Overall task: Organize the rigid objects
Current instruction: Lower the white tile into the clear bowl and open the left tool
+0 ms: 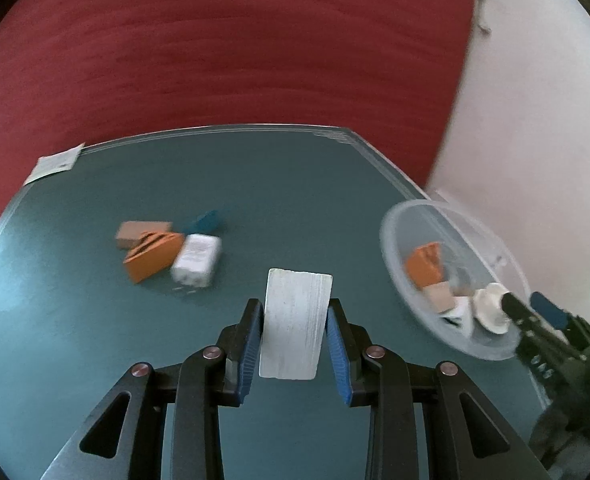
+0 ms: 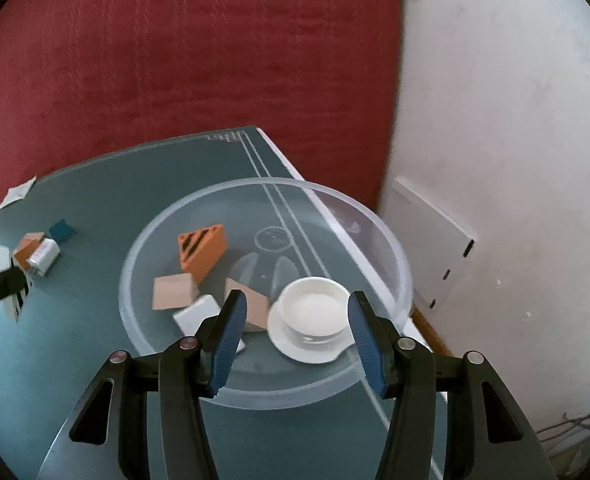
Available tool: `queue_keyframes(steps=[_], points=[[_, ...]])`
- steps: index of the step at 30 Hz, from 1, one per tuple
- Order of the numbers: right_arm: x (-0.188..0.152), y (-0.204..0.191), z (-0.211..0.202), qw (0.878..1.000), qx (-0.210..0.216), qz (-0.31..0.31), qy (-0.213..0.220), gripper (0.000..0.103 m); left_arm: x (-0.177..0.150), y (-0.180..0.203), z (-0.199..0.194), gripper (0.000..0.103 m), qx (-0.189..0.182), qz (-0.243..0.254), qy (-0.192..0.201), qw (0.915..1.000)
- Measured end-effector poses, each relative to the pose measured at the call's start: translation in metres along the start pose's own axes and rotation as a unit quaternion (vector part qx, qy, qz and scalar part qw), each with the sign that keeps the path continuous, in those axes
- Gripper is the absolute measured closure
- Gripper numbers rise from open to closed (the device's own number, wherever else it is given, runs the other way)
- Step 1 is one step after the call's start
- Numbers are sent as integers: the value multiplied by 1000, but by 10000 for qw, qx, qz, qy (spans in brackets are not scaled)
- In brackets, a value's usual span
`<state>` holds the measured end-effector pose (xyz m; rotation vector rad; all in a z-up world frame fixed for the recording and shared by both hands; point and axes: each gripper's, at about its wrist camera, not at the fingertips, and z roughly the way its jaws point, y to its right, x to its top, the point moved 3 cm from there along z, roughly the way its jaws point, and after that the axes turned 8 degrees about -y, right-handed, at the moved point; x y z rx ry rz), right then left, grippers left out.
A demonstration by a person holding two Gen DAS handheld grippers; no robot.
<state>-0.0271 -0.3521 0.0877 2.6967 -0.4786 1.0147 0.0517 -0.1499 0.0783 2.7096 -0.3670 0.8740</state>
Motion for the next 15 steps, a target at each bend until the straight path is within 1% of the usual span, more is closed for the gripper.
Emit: queue_keyframes(steps=[3, 8, 15], points=[[-1, 8, 3, 10000, -70, -2, -54, 49, 5, 20, 4, 69, -130, 153, -64, 9998], [-1, 18, 2, 9999, -69, 94, -79, 49, 15, 55, 10, 69, -307, 419, -121, 9986], [0, 29, 3, 9996, -54, 256, -106, 48, 28, 88, 18, 69, -397, 705, -81, 9967]])
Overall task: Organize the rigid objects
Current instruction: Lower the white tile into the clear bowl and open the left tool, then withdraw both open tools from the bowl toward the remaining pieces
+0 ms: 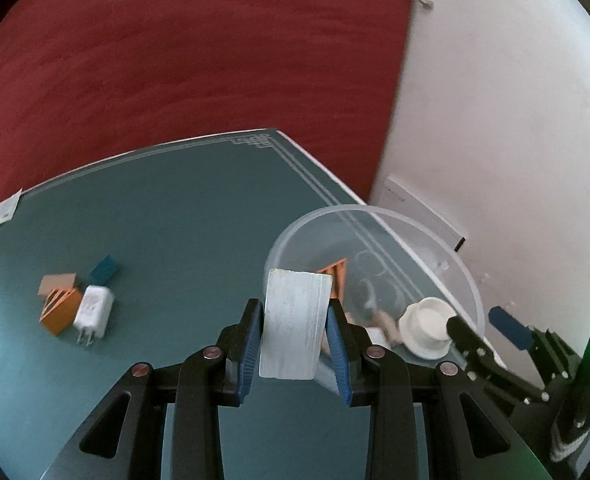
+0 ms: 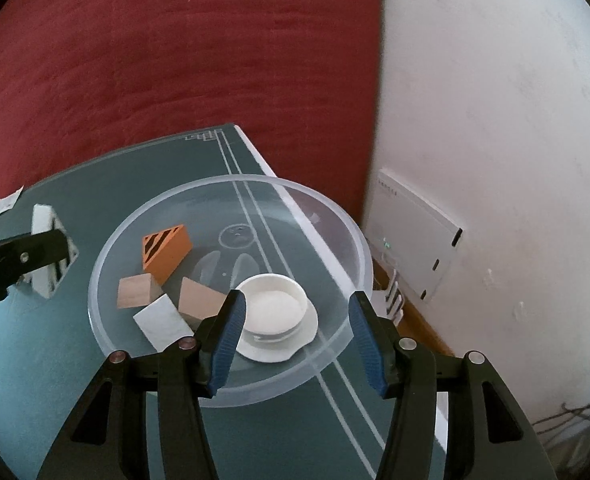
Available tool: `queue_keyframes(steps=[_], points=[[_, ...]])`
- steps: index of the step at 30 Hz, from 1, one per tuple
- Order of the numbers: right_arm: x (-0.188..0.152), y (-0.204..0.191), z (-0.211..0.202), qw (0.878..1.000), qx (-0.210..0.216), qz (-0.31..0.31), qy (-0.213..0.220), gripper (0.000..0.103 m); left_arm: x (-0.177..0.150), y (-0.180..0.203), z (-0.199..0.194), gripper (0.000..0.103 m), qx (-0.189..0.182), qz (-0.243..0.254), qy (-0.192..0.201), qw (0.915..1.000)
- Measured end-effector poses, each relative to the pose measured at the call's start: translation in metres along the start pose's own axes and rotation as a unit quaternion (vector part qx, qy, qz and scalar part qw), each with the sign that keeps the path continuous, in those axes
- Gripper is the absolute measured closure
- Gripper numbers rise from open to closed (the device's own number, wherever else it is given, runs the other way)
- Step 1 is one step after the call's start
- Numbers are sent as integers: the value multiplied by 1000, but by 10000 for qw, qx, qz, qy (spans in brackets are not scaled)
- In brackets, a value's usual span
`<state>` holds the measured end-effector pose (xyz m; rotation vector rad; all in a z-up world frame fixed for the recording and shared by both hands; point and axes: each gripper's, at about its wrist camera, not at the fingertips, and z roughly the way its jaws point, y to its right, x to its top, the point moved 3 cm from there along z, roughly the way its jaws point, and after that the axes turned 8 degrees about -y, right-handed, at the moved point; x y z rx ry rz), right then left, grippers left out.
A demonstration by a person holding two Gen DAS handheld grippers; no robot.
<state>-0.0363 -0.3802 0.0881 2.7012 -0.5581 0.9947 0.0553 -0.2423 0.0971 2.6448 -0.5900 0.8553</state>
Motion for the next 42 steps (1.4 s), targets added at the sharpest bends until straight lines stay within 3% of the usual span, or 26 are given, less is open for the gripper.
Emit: queue_keyframes(steps=[10, 11, 12, 14, 30, 42], points=[[-1, 7, 4, 9999, 79, 88, -67, 48, 9, 15, 18, 67, -110, 86, -170, 9998], [-1, 7, 4, 9999, 84, 87, -70, 48, 9, 15, 20, 57, -117, 68, -188, 9997], [-1, 7, 3, 9999, 84, 87, -70, 48, 10, 13, 22, 41, -121, 28, -187, 9997], [-1, 6, 4, 9999, 96, 81, -76, 48, 11, 9, 19, 27, -48, -52, -78, 9999], [-4, -4, 5, 10000, 73, -4, -68, 47, 2, -27, 16, 9, 459, -446, 41, 9979], [-7, -11, 2, 9999, 80, -83, -71, 44, -13, -34, 10, 5, 676, -515, 5, 9964]])
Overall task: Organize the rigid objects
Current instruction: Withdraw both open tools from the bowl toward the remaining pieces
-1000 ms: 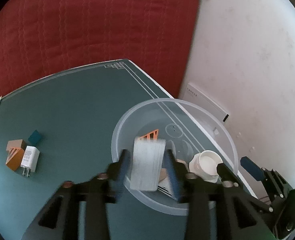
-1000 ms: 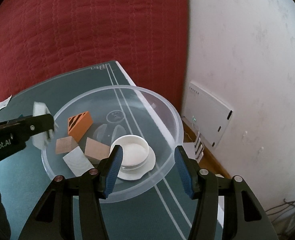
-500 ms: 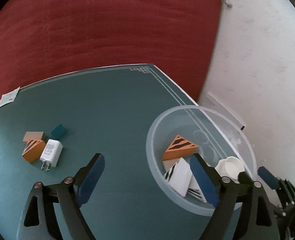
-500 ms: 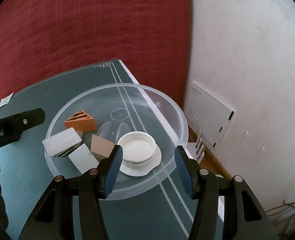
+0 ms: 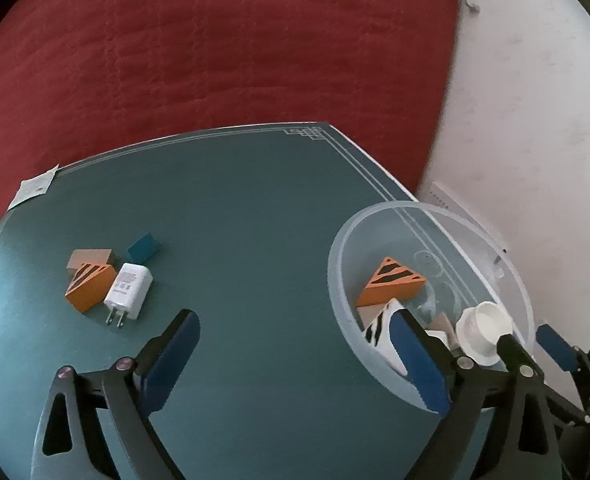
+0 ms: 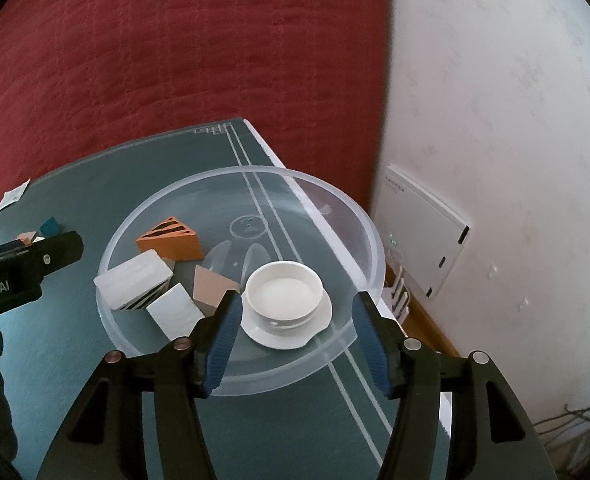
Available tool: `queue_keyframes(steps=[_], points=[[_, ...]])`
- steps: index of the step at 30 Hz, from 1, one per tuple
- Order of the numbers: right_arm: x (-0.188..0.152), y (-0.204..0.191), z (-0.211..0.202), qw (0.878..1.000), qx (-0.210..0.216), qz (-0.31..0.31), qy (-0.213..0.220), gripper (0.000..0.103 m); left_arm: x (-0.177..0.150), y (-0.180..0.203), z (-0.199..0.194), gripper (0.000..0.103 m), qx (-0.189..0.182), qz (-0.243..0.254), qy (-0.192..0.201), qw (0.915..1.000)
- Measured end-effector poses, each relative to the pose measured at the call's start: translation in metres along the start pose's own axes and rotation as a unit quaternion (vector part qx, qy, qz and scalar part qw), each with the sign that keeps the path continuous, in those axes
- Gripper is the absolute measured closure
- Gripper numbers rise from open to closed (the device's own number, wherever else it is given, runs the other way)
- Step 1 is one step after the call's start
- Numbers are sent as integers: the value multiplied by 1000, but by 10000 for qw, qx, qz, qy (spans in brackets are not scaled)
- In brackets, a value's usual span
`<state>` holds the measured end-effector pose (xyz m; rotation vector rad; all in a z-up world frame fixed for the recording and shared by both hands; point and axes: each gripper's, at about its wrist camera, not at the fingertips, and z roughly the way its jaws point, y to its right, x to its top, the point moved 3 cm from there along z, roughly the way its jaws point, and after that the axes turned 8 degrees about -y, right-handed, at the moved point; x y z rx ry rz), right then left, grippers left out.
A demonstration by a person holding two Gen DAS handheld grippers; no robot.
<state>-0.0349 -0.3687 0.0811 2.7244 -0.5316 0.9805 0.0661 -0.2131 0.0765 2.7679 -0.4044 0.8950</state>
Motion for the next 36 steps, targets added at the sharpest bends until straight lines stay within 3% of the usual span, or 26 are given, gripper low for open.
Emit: queue_keyframes(steps=[21, 36], points=[[-3, -36, -18, 9987, 339, -386, 51, 41, -16, -45, -3, 3, 591, -333, -43, 9977], [1, -97, -30, 9917, 935, -881, 32, 40, -31, -98, -16, 3, 931, -830, -41, 9922]])
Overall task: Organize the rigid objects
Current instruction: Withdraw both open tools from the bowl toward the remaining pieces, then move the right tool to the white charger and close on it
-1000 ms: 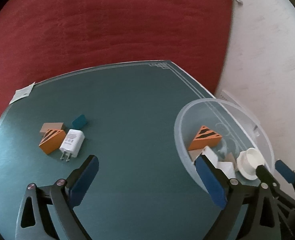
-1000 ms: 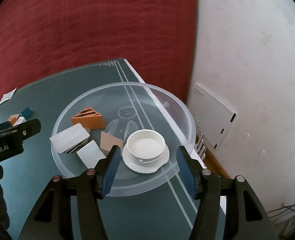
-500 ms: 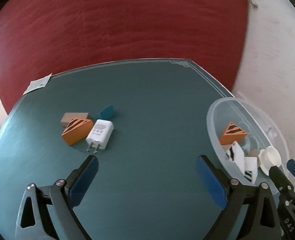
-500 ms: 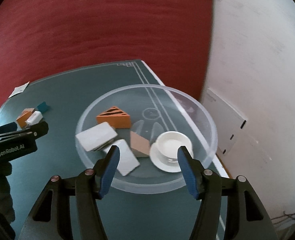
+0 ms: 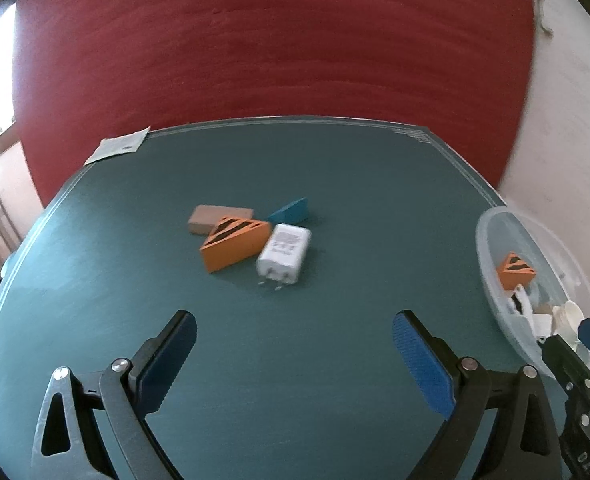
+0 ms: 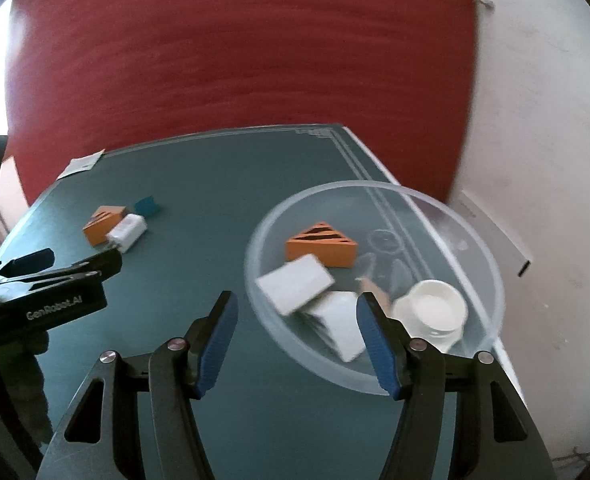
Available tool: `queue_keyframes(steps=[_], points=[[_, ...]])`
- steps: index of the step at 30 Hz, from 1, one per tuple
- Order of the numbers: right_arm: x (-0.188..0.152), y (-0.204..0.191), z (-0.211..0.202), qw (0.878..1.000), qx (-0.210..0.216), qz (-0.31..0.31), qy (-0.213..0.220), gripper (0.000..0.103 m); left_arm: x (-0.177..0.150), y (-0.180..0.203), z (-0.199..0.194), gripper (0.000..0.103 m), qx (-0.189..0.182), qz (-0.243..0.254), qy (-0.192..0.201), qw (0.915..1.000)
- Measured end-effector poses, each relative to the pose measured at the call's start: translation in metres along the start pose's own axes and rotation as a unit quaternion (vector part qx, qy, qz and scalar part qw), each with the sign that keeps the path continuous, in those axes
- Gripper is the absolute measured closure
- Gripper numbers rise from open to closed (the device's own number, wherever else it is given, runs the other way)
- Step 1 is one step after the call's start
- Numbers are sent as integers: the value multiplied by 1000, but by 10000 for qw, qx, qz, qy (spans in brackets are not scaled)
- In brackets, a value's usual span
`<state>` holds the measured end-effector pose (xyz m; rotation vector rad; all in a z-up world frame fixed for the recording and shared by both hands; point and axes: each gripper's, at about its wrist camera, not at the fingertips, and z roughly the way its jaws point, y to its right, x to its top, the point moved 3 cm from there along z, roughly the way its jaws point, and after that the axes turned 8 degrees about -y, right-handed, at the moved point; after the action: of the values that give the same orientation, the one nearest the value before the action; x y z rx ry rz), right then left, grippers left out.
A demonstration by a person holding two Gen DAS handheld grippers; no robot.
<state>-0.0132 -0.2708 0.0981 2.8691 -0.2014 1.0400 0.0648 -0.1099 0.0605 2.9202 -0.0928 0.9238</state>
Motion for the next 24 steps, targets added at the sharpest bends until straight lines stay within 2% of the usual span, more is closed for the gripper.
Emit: queue_keyframes(steps=[13, 24], points=[[5, -55, 6, 9984, 400, -403, -80, 40, -11, -47, 1, 2, 269, -370, -78, 9989], [6, -90, 12, 9963, 579, -613, -153, 40, -20, -80, 5, 2, 413, -647, -185, 9969]])
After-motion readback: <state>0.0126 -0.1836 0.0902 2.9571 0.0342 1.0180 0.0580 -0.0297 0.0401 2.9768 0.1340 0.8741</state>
